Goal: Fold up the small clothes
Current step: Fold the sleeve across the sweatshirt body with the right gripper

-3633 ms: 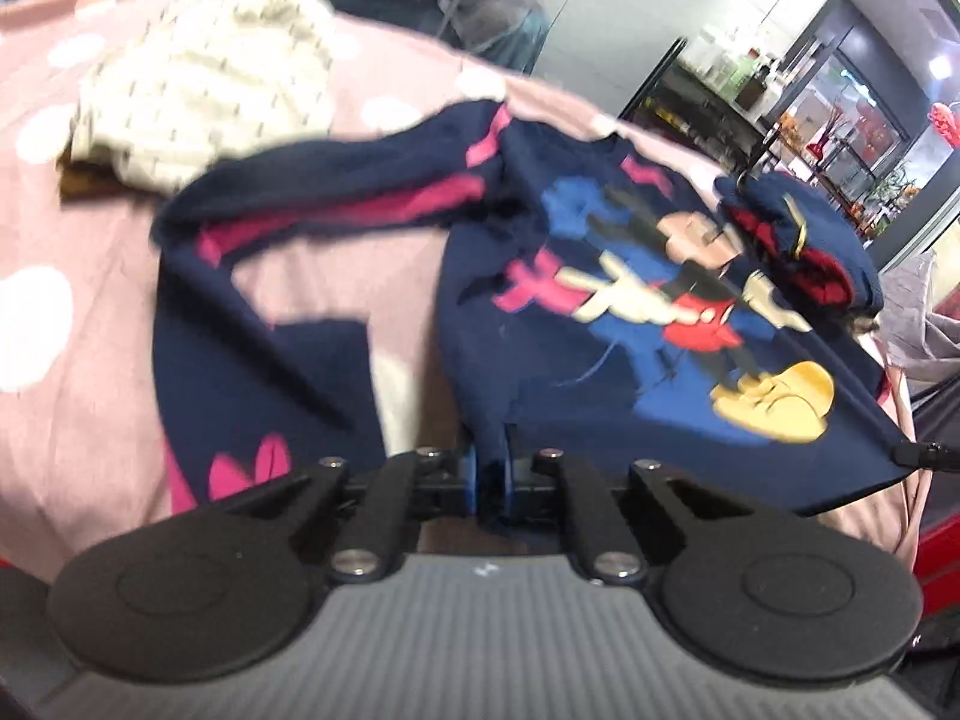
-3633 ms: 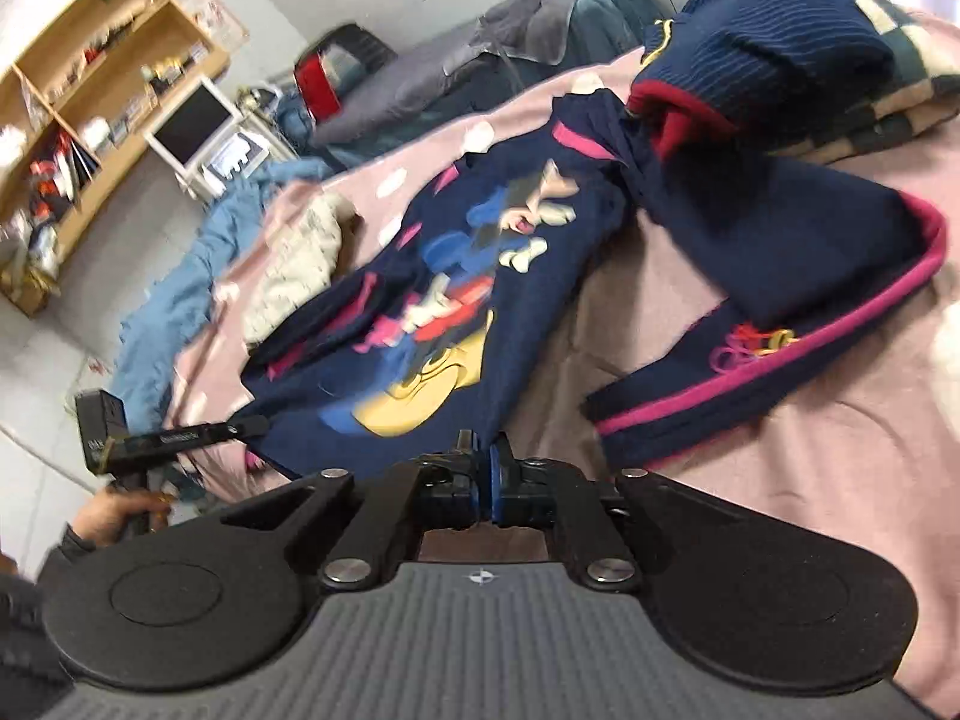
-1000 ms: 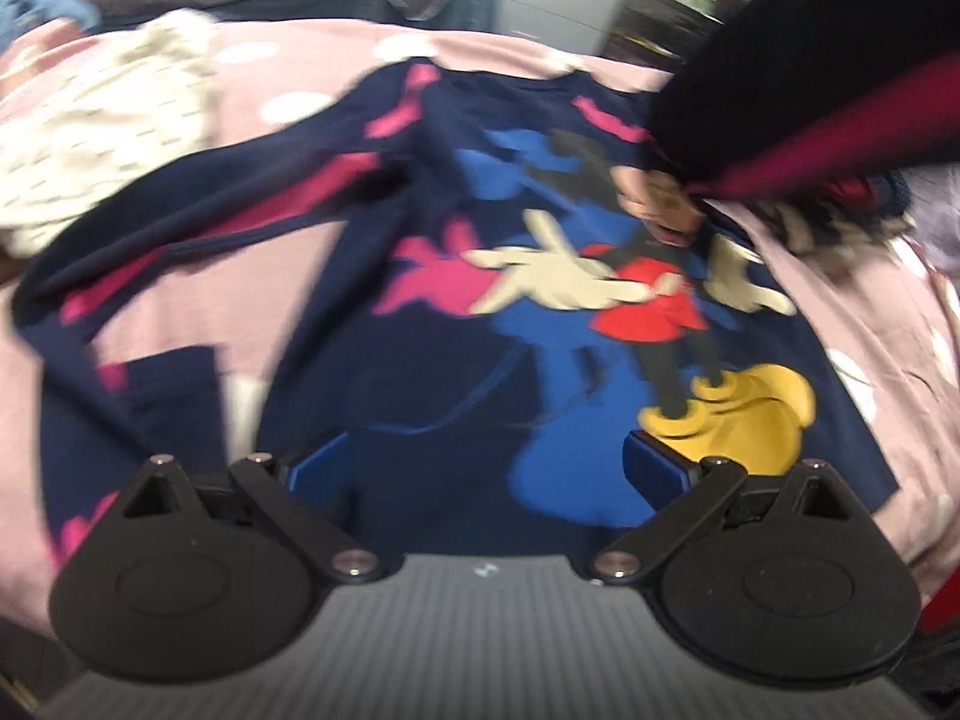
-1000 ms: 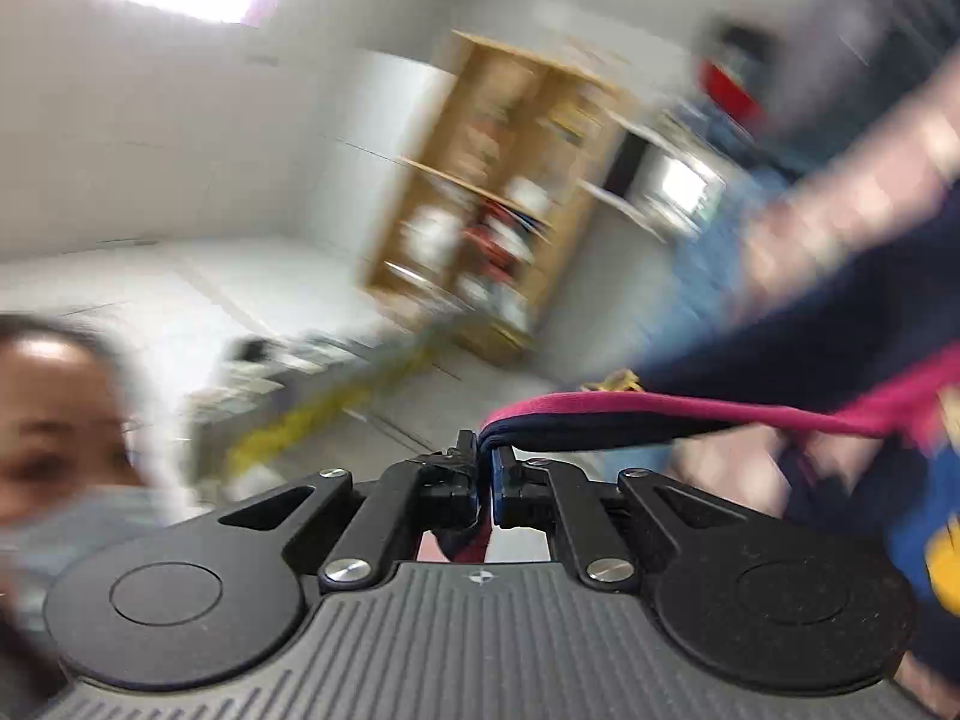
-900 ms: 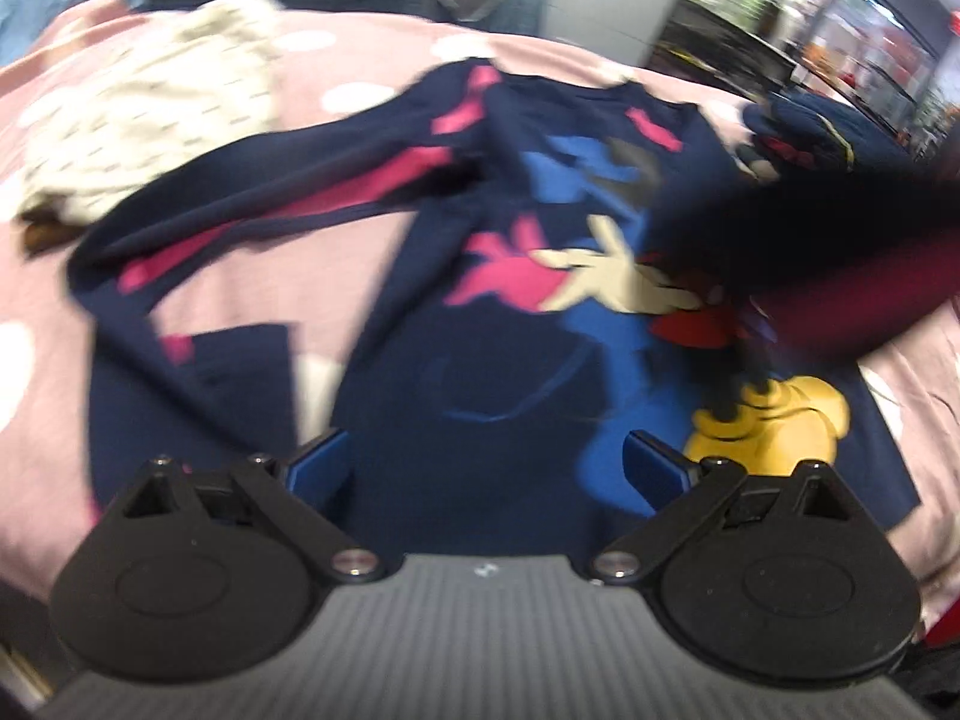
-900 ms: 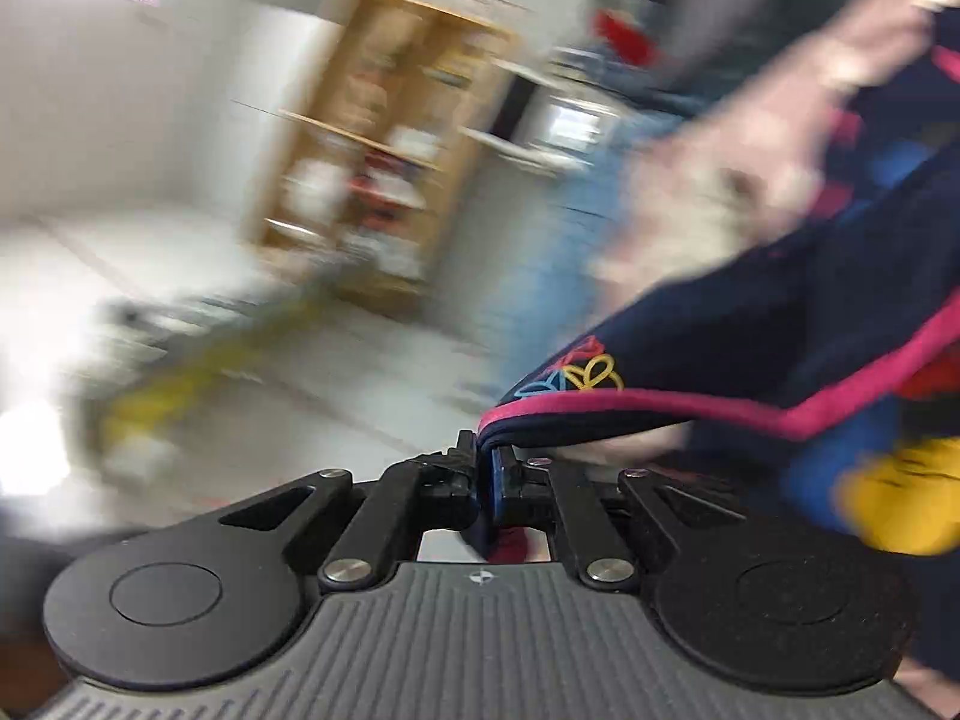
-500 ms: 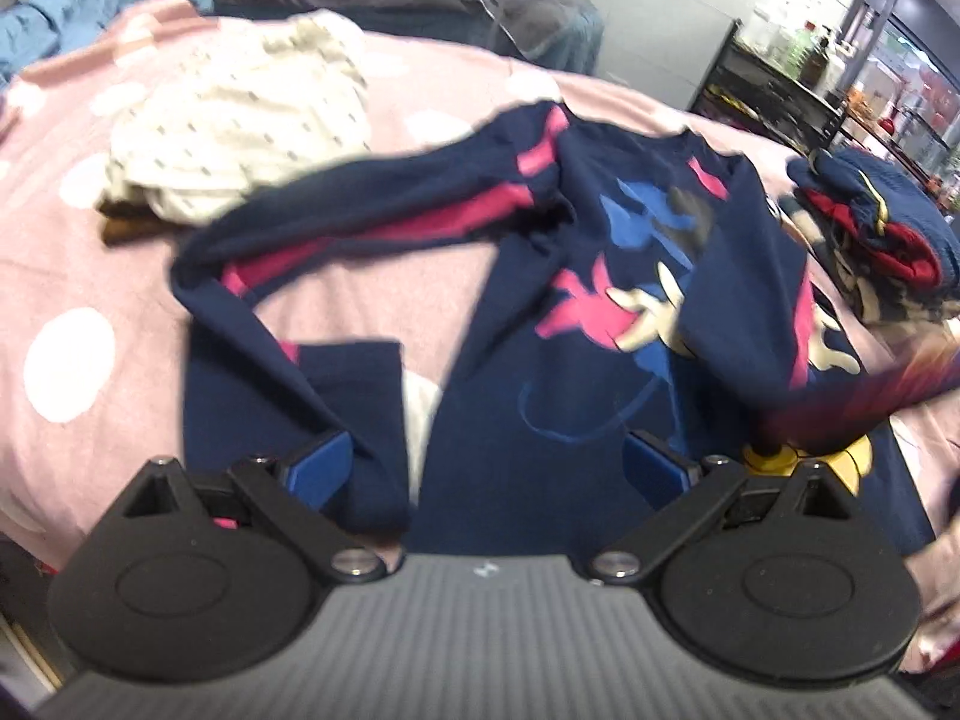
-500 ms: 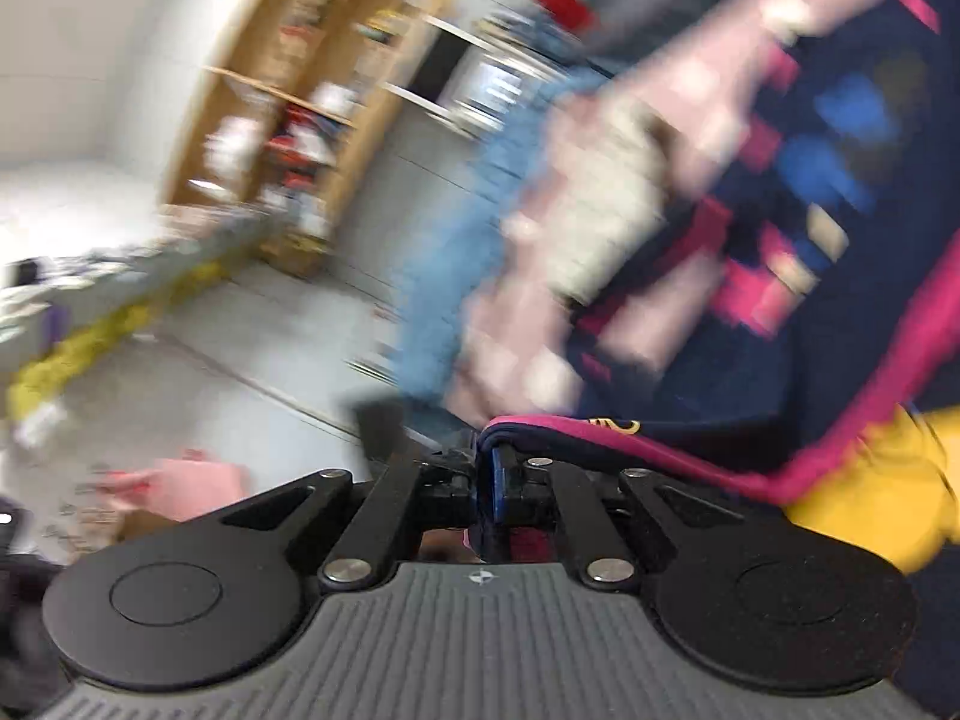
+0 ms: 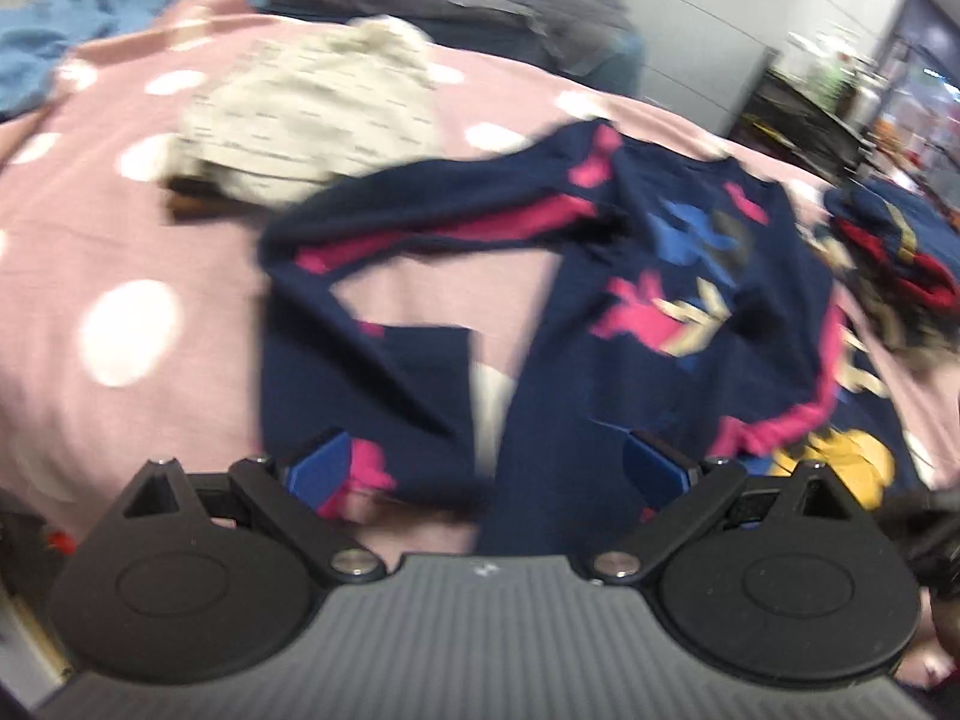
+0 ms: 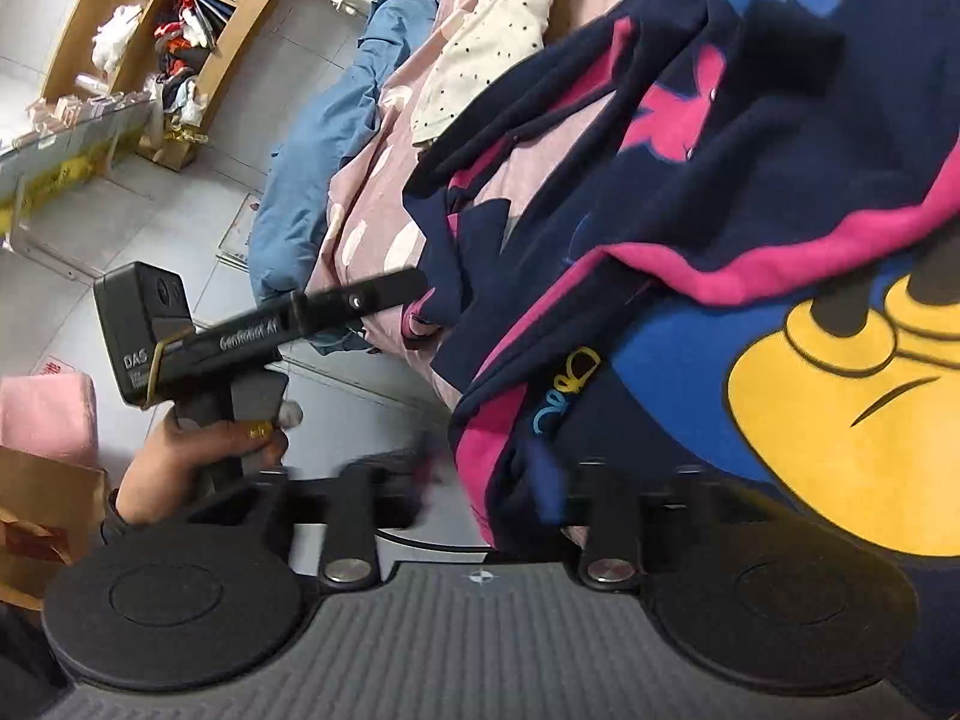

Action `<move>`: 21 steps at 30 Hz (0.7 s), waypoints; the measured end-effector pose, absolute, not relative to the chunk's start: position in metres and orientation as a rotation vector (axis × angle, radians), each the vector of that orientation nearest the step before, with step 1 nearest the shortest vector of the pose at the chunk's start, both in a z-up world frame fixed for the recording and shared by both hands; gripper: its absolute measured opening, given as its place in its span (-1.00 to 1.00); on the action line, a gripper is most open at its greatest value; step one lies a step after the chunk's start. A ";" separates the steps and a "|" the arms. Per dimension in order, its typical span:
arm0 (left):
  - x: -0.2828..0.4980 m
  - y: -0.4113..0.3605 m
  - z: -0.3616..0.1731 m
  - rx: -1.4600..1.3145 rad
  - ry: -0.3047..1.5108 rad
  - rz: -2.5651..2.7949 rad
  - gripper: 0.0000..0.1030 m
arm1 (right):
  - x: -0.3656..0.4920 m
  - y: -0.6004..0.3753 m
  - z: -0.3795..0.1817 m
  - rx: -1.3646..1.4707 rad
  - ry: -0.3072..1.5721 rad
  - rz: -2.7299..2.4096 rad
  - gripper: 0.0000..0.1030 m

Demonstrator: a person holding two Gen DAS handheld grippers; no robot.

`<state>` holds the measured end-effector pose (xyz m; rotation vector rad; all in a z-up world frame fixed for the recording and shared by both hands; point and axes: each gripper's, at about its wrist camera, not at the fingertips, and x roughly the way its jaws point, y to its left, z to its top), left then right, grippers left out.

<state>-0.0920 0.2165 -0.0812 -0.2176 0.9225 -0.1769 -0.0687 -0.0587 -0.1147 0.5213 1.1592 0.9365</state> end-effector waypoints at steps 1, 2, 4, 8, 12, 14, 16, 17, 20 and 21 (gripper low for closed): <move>-0.091 0.211 -0.083 -0.226 0.928 -0.207 0.89 | -0.070 -0.065 -0.103 0.495 1.127 0.941 0.69; -0.091 0.206 -0.083 -0.228 0.929 -0.242 0.83 | -0.069 -0.069 -0.096 0.458 1.093 0.939 0.67; -0.091 0.191 -0.083 -0.210 0.933 -0.319 0.81 | -0.068 -0.085 -0.081 0.346 1.010 0.889 0.63; -0.098 0.162 -0.082 -0.110 0.979 -0.388 0.80 | -0.058 -0.117 -0.061 -0.049 0.814 0.619 0.51; -0.105 0.142 -0.087 -0.026 1.014 -0.429 0.74 | -0.033 -0.155 -0.073 -0.302 0.736 0.327 0.28; -0.104 0.134 -0.095 0.025 1.047 -0.406 0.59 | -0.015 -0.171 -0.084 -0.305 0.756 0.287 0.13; -0.102 0.130 -0.101 0.059 1.054 -0.398 0.38 | -0.001 -0.177 -0.093 -0.314 0.747 0.279 -0.02; -0.101 0.129 -0.103 0.070 1.050 -0.391 0.23 | 0.006 -0.171 -0.097 -0.346 0.736 0.260 -0.02; -0.097 0.127 -0.107 0.100 1.024 -0.365 -0.09 | 0.019 -0.166 -0.110 -0.423 0.711 0.222 -0.02; -0.095 0.126 -0.108 0.104 1.024 -0.364 -0.16 | 0.026 -0.166 -0.116 -0.433 0.733 0.228 -0.02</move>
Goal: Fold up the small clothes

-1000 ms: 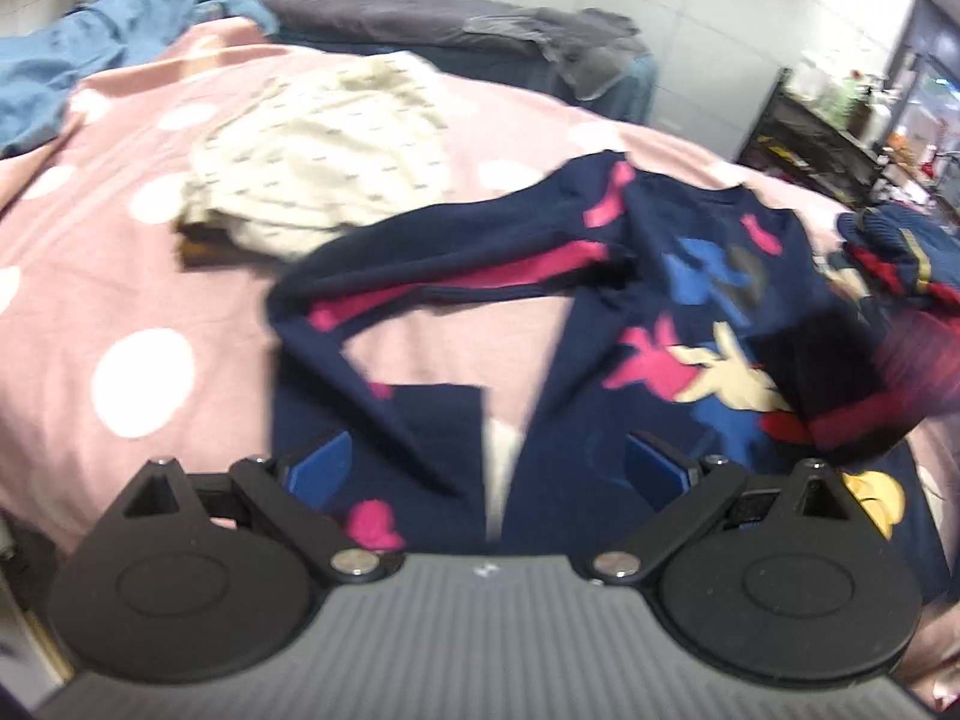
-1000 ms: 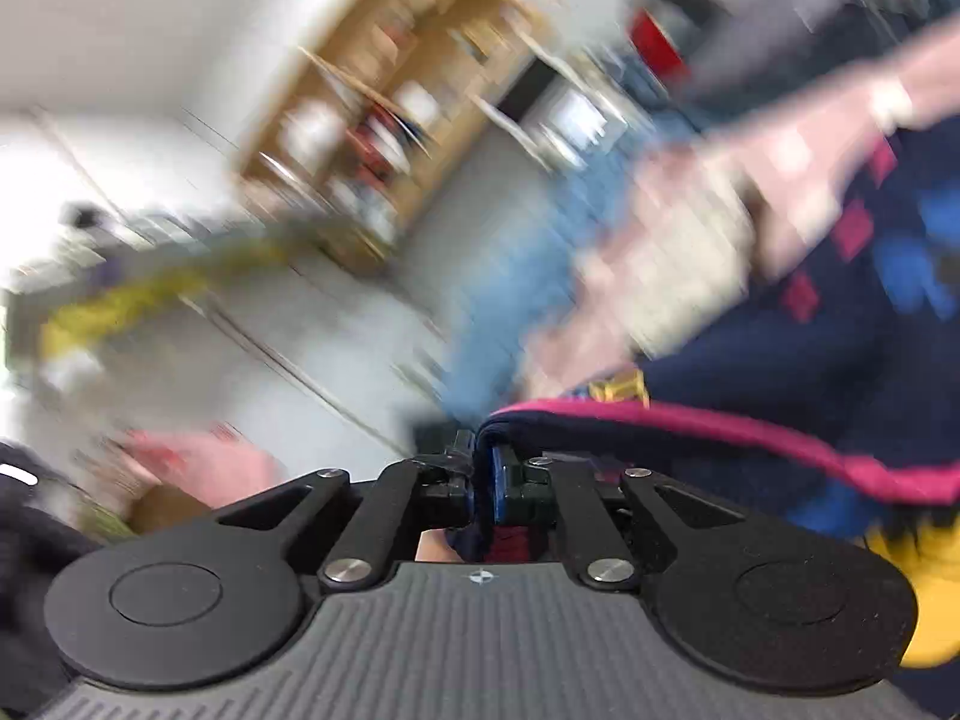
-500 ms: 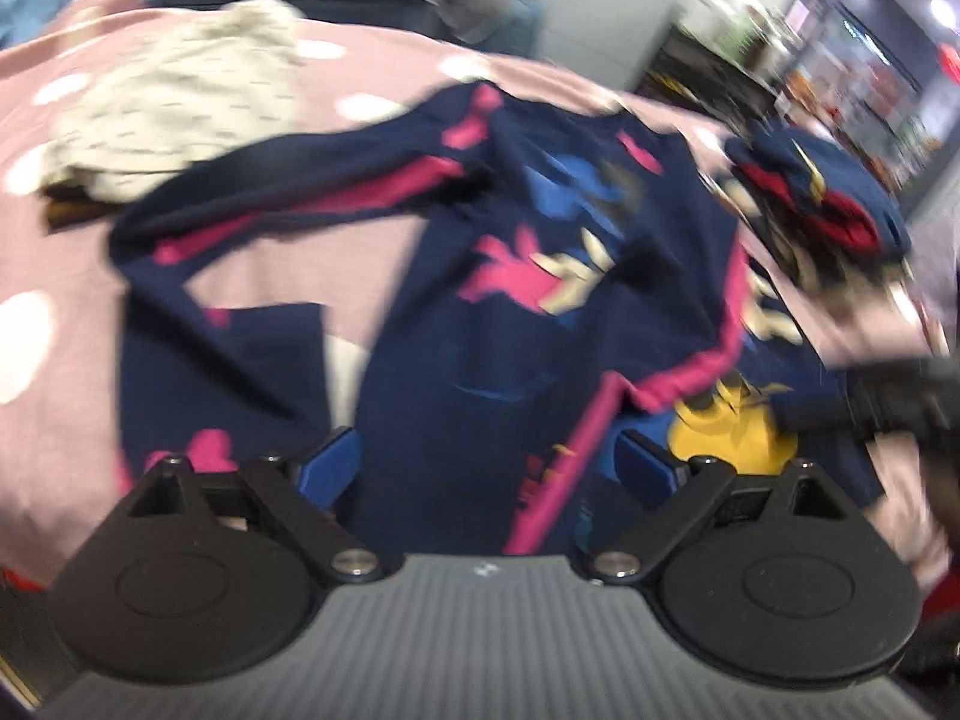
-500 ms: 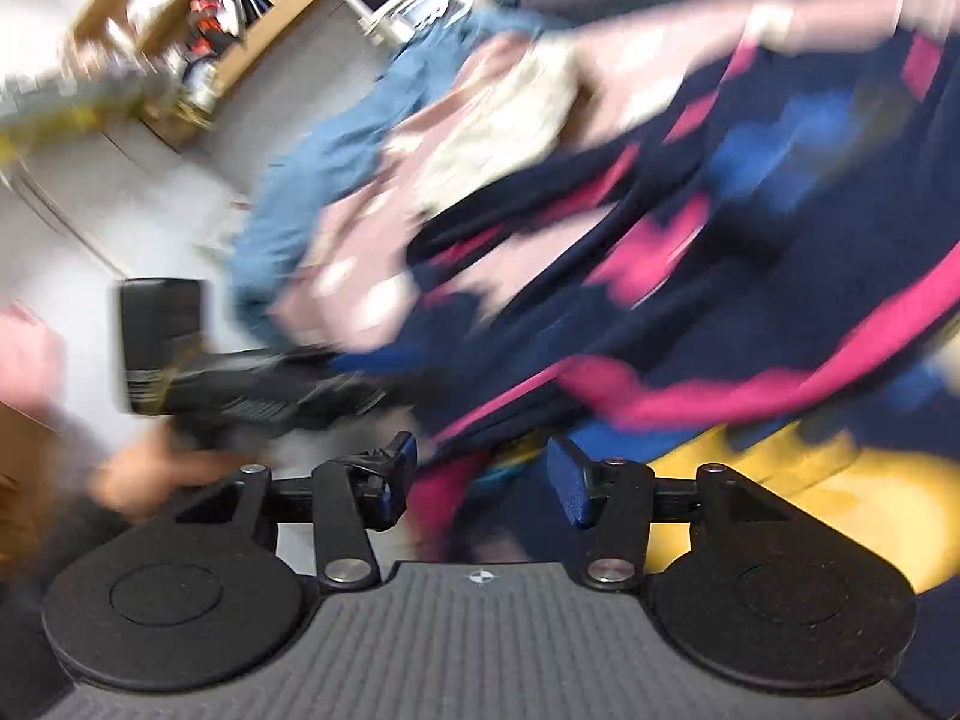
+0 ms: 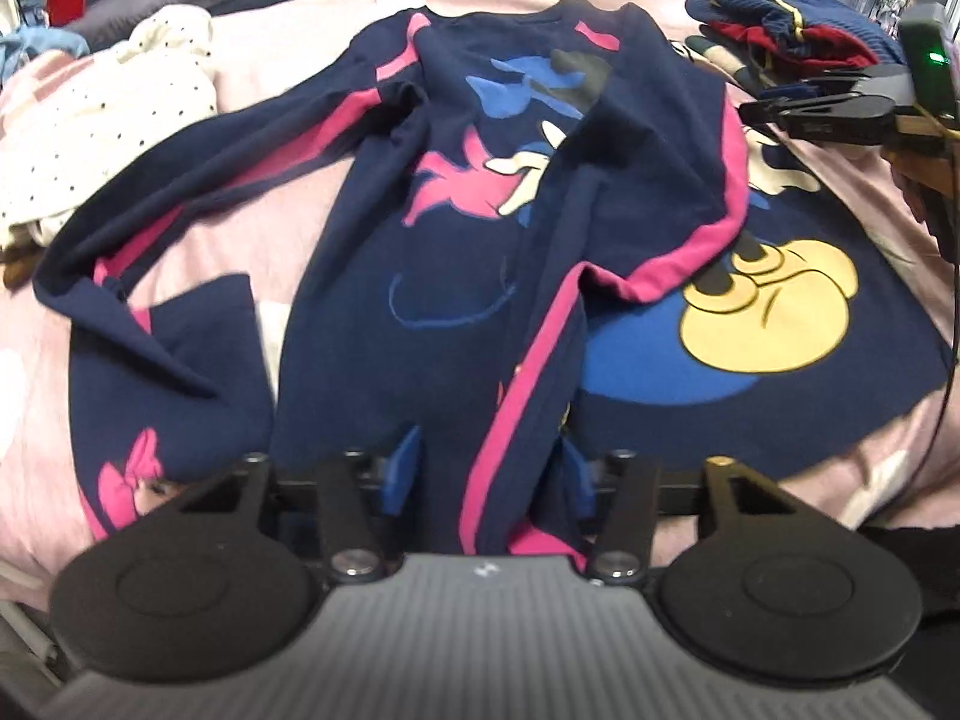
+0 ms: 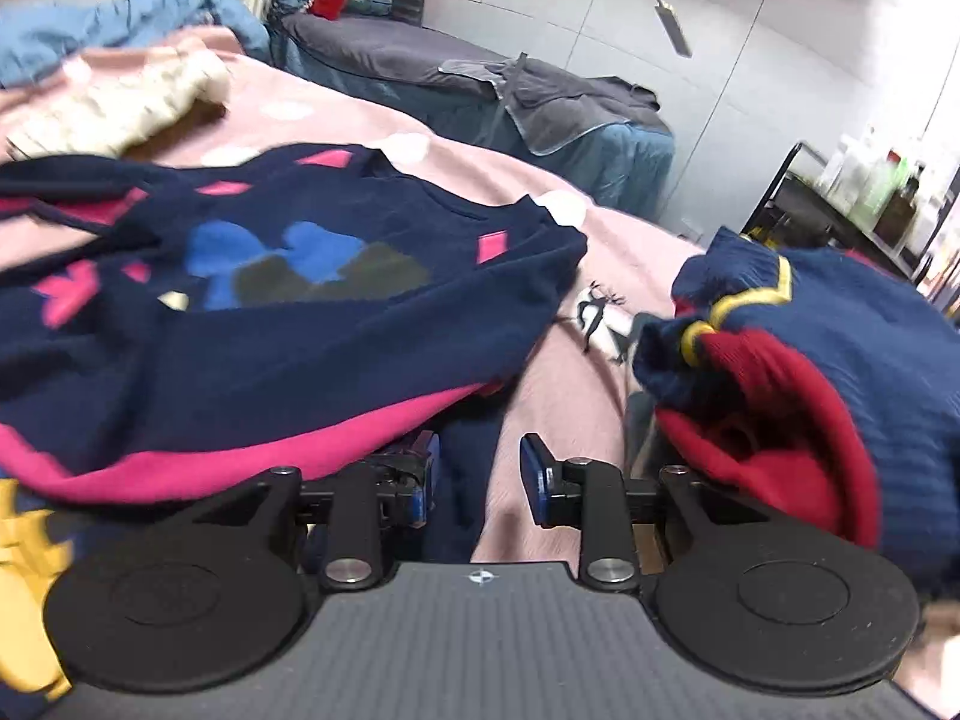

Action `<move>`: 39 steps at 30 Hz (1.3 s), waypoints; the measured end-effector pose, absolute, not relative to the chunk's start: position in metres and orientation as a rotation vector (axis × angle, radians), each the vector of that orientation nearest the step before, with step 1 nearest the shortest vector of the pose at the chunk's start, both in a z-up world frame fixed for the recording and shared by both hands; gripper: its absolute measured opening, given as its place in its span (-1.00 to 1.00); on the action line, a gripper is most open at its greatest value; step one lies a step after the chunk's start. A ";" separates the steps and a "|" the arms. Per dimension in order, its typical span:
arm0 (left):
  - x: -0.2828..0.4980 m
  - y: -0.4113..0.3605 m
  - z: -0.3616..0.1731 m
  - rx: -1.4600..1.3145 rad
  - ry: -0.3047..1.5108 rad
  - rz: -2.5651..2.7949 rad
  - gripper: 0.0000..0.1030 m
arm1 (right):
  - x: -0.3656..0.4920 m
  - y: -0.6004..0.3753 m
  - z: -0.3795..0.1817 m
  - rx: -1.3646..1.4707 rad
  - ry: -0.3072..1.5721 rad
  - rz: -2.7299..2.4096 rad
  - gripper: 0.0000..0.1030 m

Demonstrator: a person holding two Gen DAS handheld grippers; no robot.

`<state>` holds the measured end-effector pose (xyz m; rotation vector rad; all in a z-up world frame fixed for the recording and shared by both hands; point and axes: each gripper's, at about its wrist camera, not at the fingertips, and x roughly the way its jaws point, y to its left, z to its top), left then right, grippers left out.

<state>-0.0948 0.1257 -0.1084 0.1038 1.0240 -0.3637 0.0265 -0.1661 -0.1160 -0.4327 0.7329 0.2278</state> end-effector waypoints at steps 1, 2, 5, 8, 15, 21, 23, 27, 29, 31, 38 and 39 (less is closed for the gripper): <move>-0.093 0.125 -0.108 0.101 1.020 -0.365 -0.22 | 0.032 -0.165 -0.119 -0.425 0.741 0.239 -0.05; -0.092 0.125 -0.107 0.100 1.007 -0.363 -0.34 | 0.033 -0.166 -0.118 -0.418 0.727 0.246 -0.05; -0.088 0.125 -0.097 0.126 0.962 -0.329 -0.54 | 0.046 -0.156 -0.127 -0.483 0.674 0.226 -0.03; -0.085 0.134 -0.084 0.131 0.939 -0.294 -0.55 | 0.061 -0.157 -0.126 -0.436 0.645 0.174 -0.22; -0.081 0.141 -0.077 0.146 0.953 -0.281 -0.55 | 0.056 -0.178 -0.116 -0.347 0.622 0.086 -0.73; -0.083 0.122 -0.093 0.160 1.000 -0.349 -0.47 | 0.033 -0.181 -0.123 -0.392 0.622 0.014 -0.42; -0.086 0.120 -0.095 0.158 1.004 -0.358 -0.43 | 0.026 -0.185 -0.122 -0.357 0.614 -0.002 -0.42; -0.091 0.125 -0.095 0.132 1.006 -0.357 -0.43 | 0.004 -0.191 -0.110 -0.298 0.611 0.066 -0.45; -0.093 0.131 -0.096 0.129 1.007 -0.339 -0.43 | -0.015 -0.183 -0.097 -0.285 0.572 0.201 -0.38; -0.096 0.136 -0.096 0.113 1.007 -0.339 -0.44 | -0.037 -0.170 -0.085 -0.321 0.510 0.348 -0.06; -0.107 0.137 -0.087 0.097 1.048 -0.418 -0.49 | -0.086 -0.079 -0.084 -0.534 0.451 0.919 0.51; -0.110 0.138 -0.086 0.086 1.056 -0.435 -0.49 | -0.091 -0.063 -0.088 -0.596 0.433 0.978 0.57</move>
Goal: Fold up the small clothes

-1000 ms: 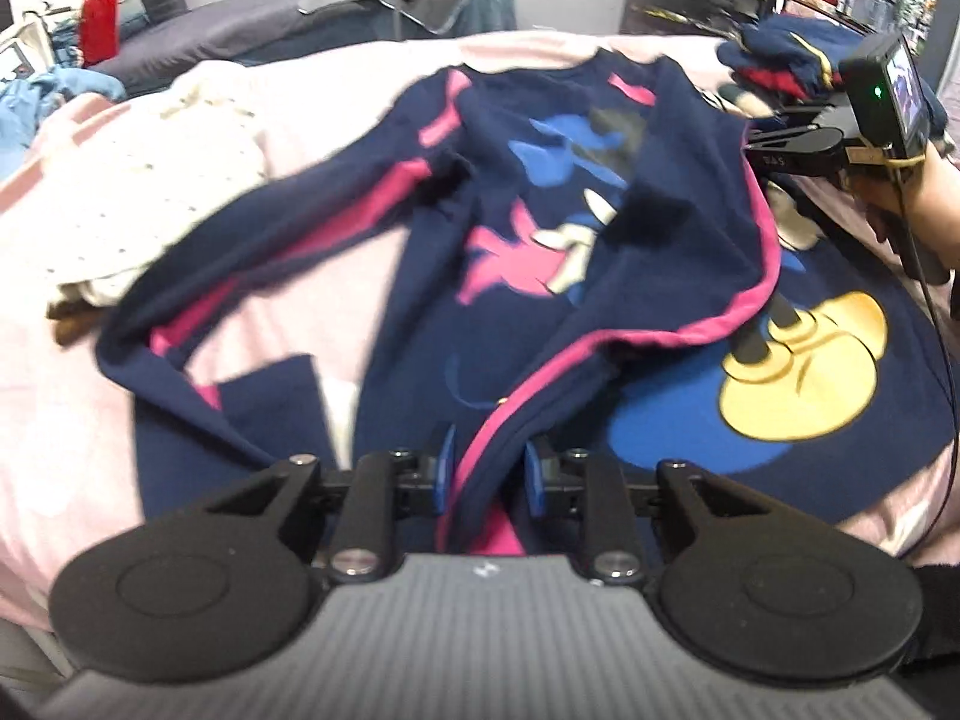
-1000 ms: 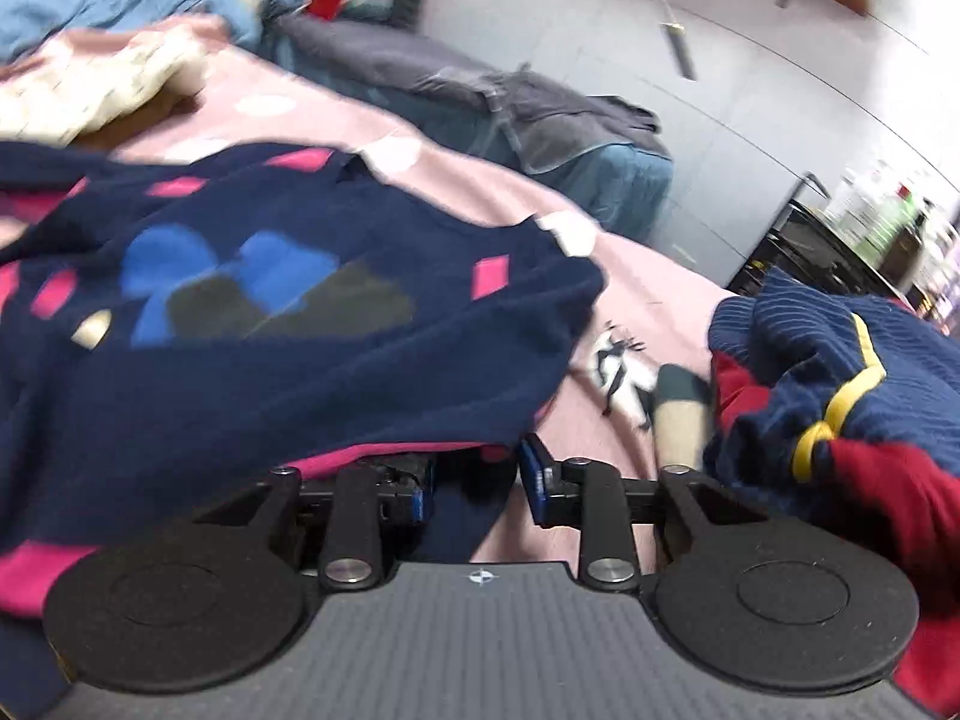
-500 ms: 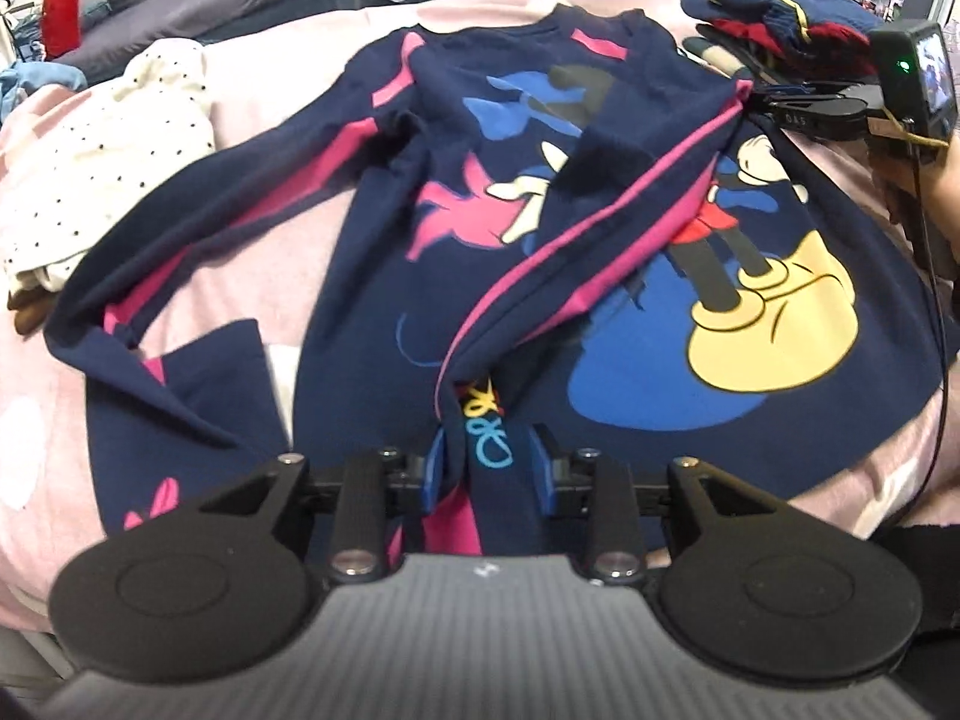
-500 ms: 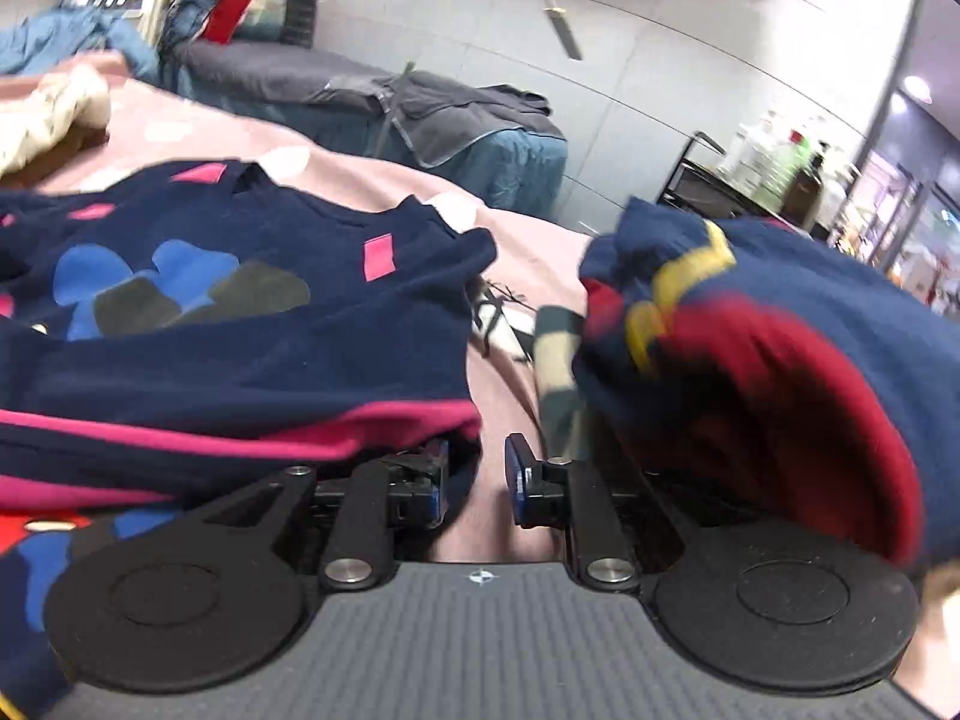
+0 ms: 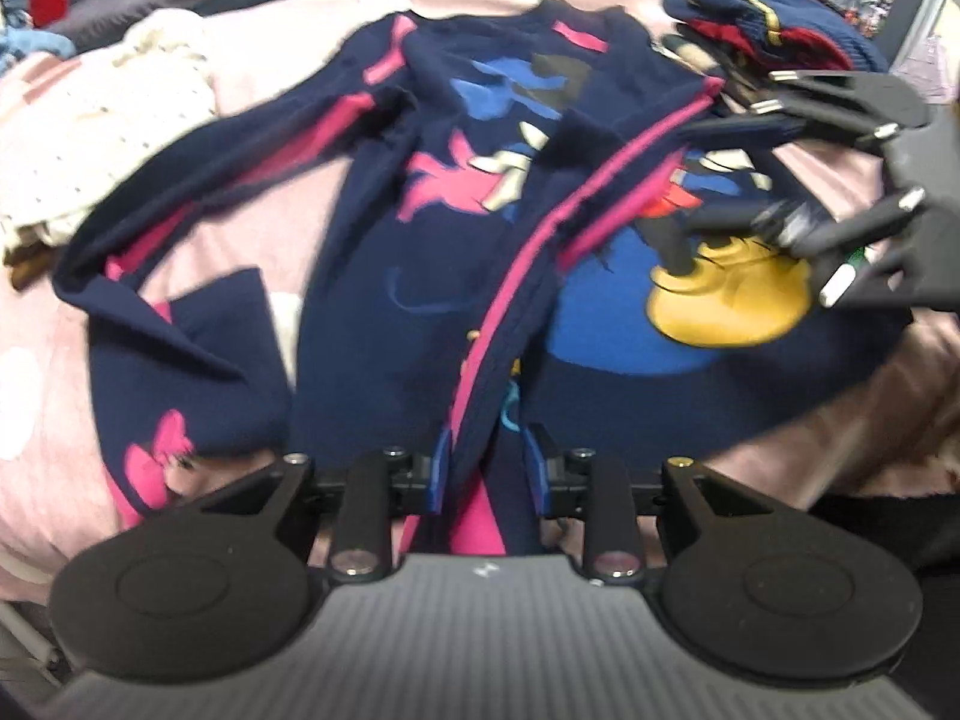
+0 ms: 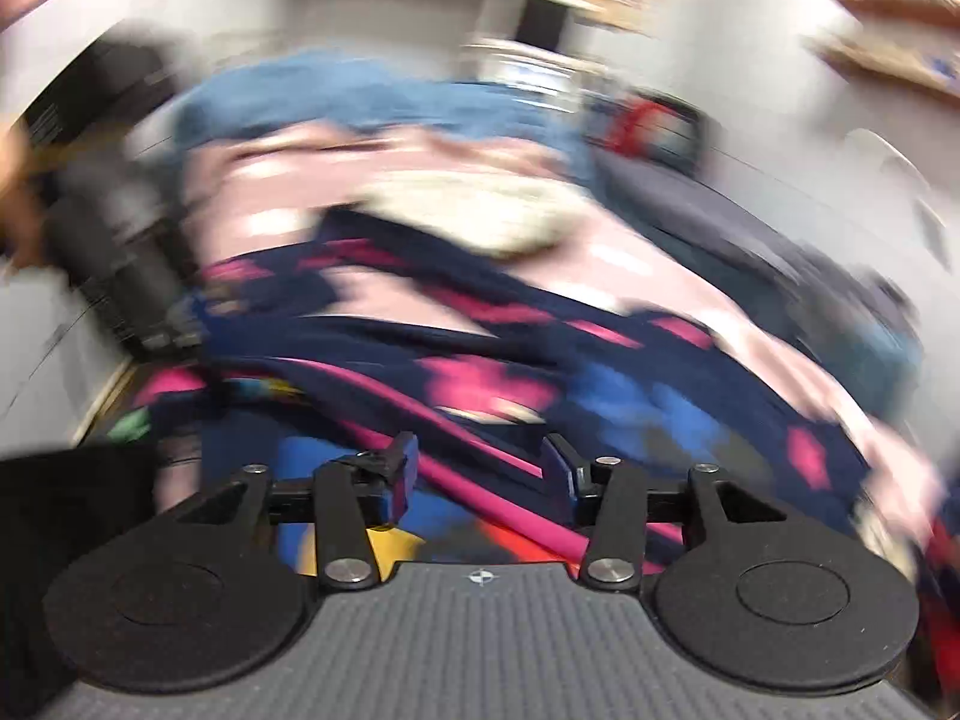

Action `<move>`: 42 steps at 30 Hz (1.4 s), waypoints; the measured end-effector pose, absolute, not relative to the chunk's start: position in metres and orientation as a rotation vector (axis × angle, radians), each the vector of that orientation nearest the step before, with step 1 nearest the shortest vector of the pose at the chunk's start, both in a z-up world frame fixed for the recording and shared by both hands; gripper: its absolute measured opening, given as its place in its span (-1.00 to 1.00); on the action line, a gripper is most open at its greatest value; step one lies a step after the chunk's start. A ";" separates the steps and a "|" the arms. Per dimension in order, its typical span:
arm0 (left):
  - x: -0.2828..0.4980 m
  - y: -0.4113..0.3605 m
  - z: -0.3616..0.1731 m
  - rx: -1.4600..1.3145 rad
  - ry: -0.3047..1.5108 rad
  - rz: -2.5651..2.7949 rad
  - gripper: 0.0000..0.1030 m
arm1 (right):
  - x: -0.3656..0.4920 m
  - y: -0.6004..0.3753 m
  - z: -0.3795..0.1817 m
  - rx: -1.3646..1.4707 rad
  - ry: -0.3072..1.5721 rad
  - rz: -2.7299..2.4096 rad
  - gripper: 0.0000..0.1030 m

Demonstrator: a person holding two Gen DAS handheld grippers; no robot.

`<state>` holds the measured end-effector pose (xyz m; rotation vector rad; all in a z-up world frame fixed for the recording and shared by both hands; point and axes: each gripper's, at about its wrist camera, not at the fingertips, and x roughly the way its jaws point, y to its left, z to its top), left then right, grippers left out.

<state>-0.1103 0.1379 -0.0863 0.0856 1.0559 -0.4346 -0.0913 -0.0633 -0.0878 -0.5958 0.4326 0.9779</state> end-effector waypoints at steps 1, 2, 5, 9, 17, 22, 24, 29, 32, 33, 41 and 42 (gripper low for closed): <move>-0.114 0.139 -0.086 0.082 1.061 -0.444 -0.48 | -0.096 -0.047 -0.093 -0.666 0.422 1.034 0.58; -0.117 0.139 -0.087 0.083 1.065 -0.442 -0.43 | -0.099 -0.032 -0.098 -0.728 0.406 1.082 0.58; -0.124 0.145 -0.090 0.076 1.082 -0.418 -0.39 | -0.103 0.006 -0.112 -0.902 0.353 1.153 0.55; -0.130 0.160 -0.089 0.009 1.062 -0.370 -0.07 | -0.088 0.033 -0.114 -0.895 0.499 1.190 -0.76; -0.128 0.200 -0.076 -0.196 0.905 -0.225 0.22 | -0.104 -0.006 -0.074 -0.538 0.417 0.894 -0.77; -0.121 0.192 -0.080 -0.160 0.928 -0.250 0.32 | -0.137 -0.015 -0.120 -0.678 0.565 0.978 -0.47; -0.123 0.188 -0.086 -0.164 0.957 -0.271 0.32 | -0.150 -0.019 -0.117 -0.717 0.530 0.994 -0.24; -0.125 0.184 -0.100 -0.218 0.987 -0.291 0.32 | -0.141 -0.028 -0.088 -0.530 0.606 1.135 0.14; -0.127 0.182 -0.102 -0.237 0.994 -0.318 0.32 | -0.130 -0.037 -0.075 -0.392 0.605 1.075 0.14; -0.127 0.181 -0.103 -0.241 1.000 -0.338 0.32 | -0.123 -0.037 -0.073 -0.362 0.622 1.047 0.15; -0.128 0.153 -0.106 -0.152 1.034 -0.549 0.29 | -0.108 -0.052 -0.088 -0.289 0.714 0.955 0.16; -0.126 0.149 -0.109 -0.138 1.041 -0.553 0.28 | -0.109 -0.055 -0.089 -0.279 0.726 0.948 0.16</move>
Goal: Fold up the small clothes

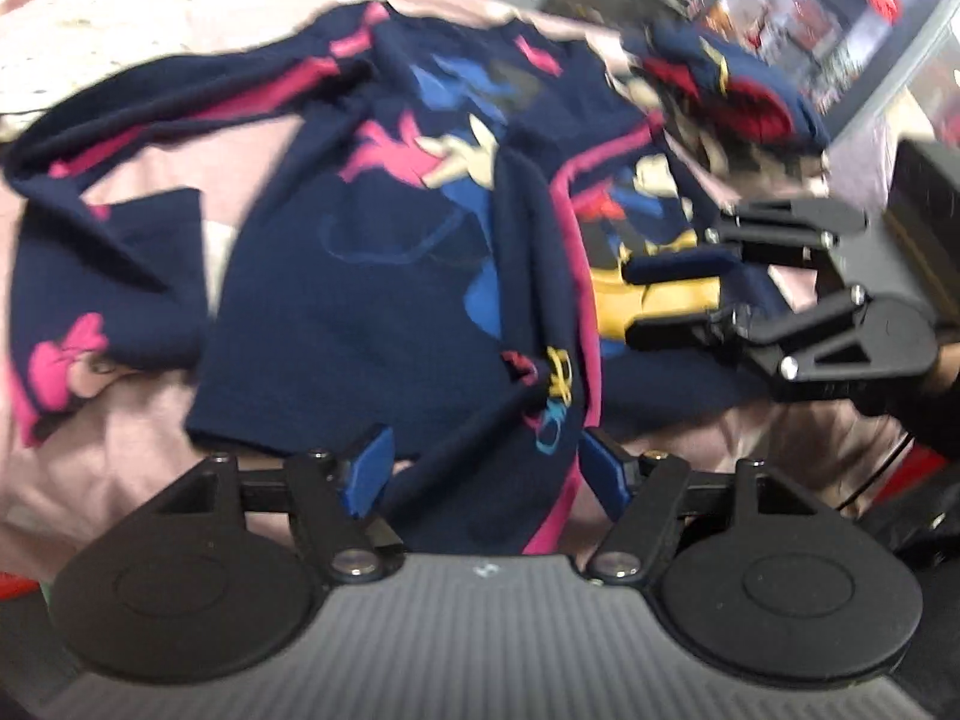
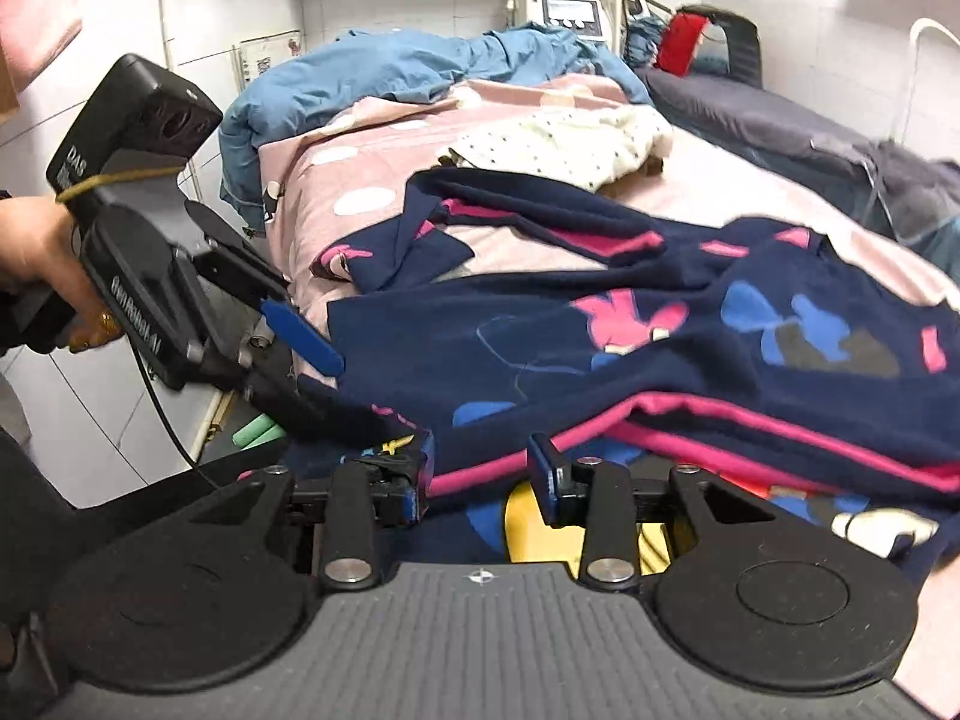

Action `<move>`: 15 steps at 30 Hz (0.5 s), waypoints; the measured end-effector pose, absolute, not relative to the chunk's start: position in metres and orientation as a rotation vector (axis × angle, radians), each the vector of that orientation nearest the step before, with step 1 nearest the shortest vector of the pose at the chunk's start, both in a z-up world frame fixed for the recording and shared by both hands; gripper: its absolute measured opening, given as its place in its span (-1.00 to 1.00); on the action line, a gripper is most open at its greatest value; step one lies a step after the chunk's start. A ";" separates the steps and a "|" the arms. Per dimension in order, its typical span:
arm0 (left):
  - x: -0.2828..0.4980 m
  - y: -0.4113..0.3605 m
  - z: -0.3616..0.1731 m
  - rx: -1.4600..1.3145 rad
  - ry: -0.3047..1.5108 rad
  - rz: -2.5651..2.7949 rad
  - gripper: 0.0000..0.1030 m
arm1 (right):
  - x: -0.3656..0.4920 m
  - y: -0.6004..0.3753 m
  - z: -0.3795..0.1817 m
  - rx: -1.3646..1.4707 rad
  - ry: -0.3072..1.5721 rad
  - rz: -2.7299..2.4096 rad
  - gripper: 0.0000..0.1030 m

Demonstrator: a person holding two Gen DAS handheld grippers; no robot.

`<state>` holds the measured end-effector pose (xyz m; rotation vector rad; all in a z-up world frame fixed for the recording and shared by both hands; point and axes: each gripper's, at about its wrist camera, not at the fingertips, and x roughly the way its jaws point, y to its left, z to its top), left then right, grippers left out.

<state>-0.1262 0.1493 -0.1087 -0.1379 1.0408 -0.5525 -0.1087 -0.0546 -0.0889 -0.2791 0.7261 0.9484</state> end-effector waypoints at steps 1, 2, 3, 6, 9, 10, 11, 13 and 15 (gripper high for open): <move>-0.125 0.147 -0.112 -0.133 1.039 -0.556 0.28 | -0.110 -0.060 -0.089 -0.270 0.736 0.942 0.16; -0.123 0.146 -0.115 -0.136 1.048 -0.560 0.28 | -0.106 -0.066 -0.091 -0.258 0.744 0.939 0.16; -0.122 0.146 -0.116 -0.134 1.061 -0.554 0.21 | -0.106 -0.068 -0.090 -0.245 0.751 0.934 0.16; -0.121 0.148 -0.115 -0.132 1.075 -0.542 -0.04 | -0.104 -0.076 -0.091 -0.205 0.762 0.909 0.16; -0.121 0.149 -0.117 -0.089 1.098 -0.536 -0.53 | -0.100 -0.081 -0.094 -0.185 0.773 0.884 0.21; -0.121 0.148 -0.117 -0.074 1.104 -0.528 -0.65 | -0.098 -0.082 -0.095 -0.183 0.782 0.876 0.22; -0.122 0.147 -0.116 -0.059 1.113 -0.520 -0.90 | -0.096 -0.083 -0.097 -0.179 0.794 0.868 0.22; -0.125 0.144 -0.111 -0.037 1.119 -0.515 -0.93 | -0.093 -0.085 -0.098 -0.157 0.805 0.856 0.22; -0.126 0.142 -0.103 -0.021 1.101 -0.508 -0.95 | -0.090 -0.088 -0.097 -0.136 0.803 0.861 0.23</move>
